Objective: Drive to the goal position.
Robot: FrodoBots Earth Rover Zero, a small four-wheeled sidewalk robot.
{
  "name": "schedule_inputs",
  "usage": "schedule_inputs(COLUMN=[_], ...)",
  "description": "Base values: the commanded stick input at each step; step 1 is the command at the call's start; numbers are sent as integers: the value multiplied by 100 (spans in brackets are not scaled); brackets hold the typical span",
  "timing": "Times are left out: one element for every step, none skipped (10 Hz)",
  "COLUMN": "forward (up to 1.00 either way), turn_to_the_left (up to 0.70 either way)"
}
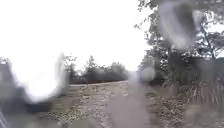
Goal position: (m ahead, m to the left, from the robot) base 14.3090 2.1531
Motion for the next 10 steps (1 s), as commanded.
schedule_inputs(forward=[70,70,70,70,70,70,70,70,70,70], turn_to_the_left=[0,0,0,0,0,0,0,0,0,0])
